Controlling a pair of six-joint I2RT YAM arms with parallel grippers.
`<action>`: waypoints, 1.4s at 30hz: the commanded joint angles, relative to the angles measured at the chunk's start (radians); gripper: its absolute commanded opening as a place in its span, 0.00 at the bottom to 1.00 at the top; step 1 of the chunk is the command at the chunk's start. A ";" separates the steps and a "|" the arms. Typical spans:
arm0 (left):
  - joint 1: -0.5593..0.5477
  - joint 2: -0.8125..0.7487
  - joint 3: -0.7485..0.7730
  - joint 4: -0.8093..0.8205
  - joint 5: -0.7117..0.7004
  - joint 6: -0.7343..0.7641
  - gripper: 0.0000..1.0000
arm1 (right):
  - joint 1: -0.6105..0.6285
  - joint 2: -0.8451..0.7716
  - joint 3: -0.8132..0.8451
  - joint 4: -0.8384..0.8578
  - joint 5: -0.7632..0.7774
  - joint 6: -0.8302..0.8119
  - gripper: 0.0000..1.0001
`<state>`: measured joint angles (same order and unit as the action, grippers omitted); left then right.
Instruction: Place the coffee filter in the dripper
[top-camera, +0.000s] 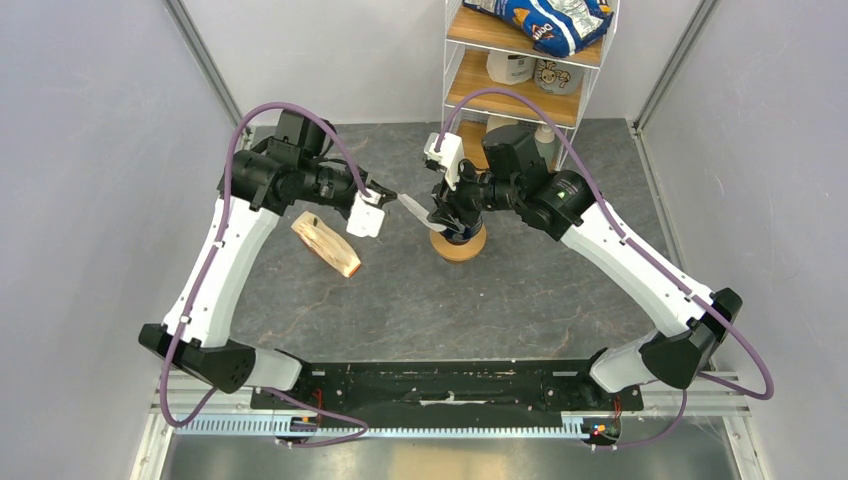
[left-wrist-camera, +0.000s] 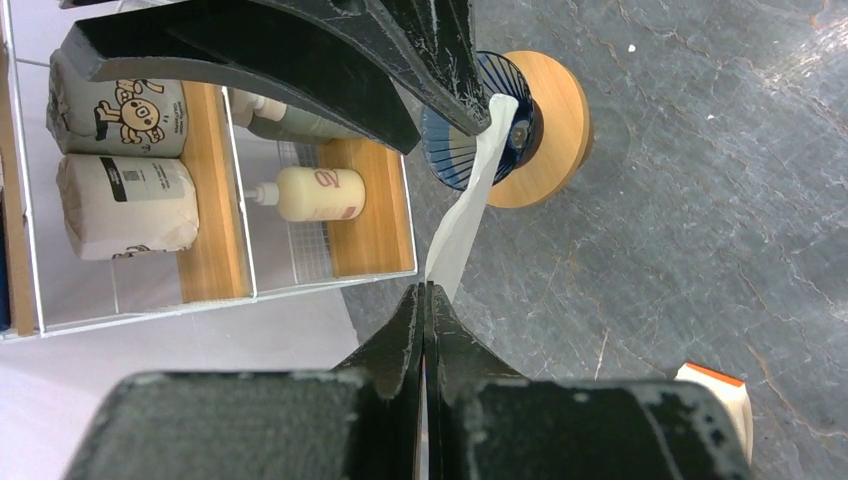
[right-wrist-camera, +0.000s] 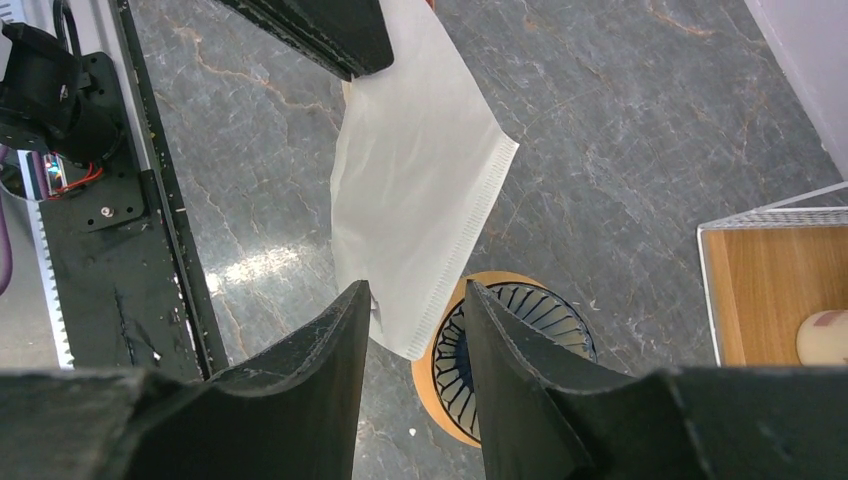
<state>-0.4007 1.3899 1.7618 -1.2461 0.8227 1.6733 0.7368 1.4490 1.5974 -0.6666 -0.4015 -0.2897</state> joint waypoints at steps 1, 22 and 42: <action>-0.004 0.017 0.051 0.011 0.056 -0.086 0.02 | 0.003 -0.029 0.006 0.024 0.000 -0.032 0.48; -0.004 0.038 0.068 0.062 0.072 -0.202 0.02 | 0.002 -0.057 -0.029 0.024 -0.006 -0.046 0.54; -0.004 0.015 0.011 0.010 0.059 -0.064 0.02 | -0.006 -0.098 -0.016 0.019 0.017 -0.035 0.51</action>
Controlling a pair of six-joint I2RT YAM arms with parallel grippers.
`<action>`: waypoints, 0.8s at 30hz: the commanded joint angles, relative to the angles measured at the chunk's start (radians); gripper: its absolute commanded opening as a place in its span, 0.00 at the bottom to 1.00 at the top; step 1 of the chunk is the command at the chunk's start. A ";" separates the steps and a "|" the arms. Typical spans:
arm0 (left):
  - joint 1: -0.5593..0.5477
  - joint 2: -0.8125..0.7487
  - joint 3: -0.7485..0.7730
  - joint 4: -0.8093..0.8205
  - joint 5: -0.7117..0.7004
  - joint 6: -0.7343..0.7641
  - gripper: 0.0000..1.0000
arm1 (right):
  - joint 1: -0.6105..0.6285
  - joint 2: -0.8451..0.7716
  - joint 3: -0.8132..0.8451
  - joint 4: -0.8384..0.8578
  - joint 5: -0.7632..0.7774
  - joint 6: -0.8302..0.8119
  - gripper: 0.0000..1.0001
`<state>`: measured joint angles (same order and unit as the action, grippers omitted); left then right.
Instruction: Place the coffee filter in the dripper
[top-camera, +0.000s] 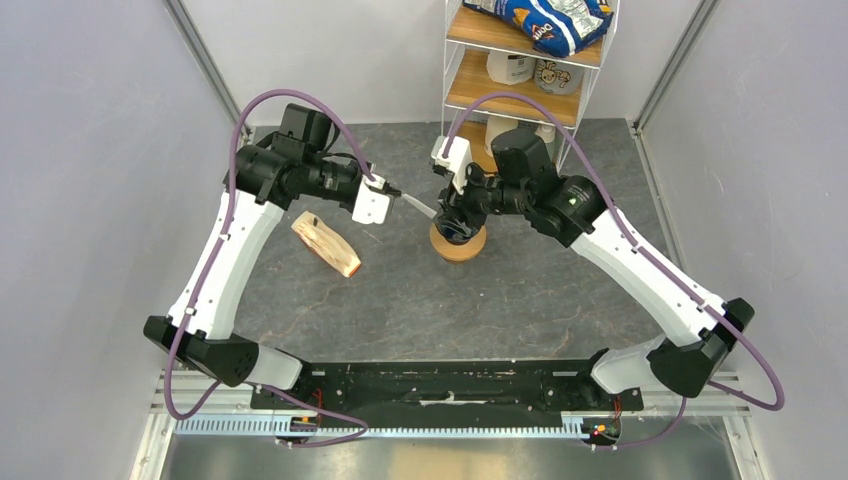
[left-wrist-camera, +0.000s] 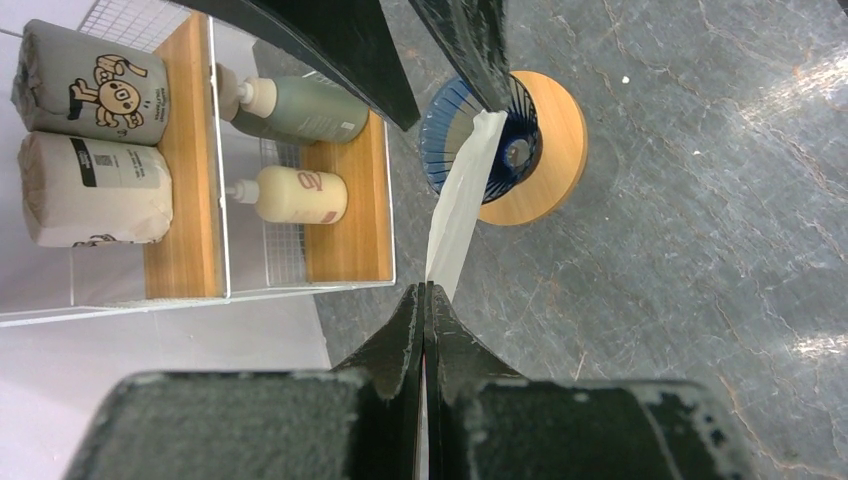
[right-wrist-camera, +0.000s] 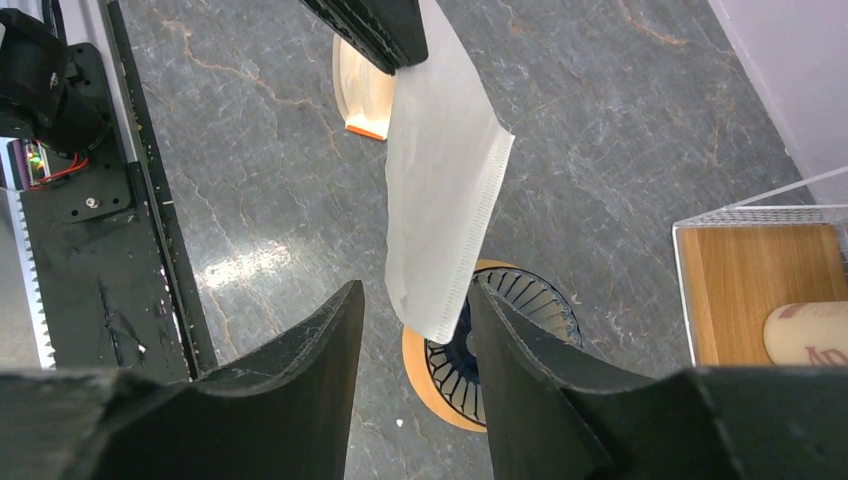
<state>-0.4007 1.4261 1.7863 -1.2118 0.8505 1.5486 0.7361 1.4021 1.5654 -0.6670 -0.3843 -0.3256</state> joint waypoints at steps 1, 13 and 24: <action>-0.004 -0.022 -0.014 -0.028 0.032 0.064 0.02 | -0.007 -0.054 0.016 0.020 -0.008 0.003 0.50; -0.004 -0.018 -0.002 -0.033 0.034 0.059 0.02 | -0.010 -0.019 0.024 0.005 -0.015 0.003 0.47; -0.004 -0.011 0.007 -0.032 0.039 0.046 0.02 | -0.009 -0.003 0.008 0.012 -0.022 0.004 0.46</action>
<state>-0.4007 1.4261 1.7744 -1.2331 0.8494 1.5795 0.7292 1.3956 1.5654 -0.6735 -0.3878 -0.3252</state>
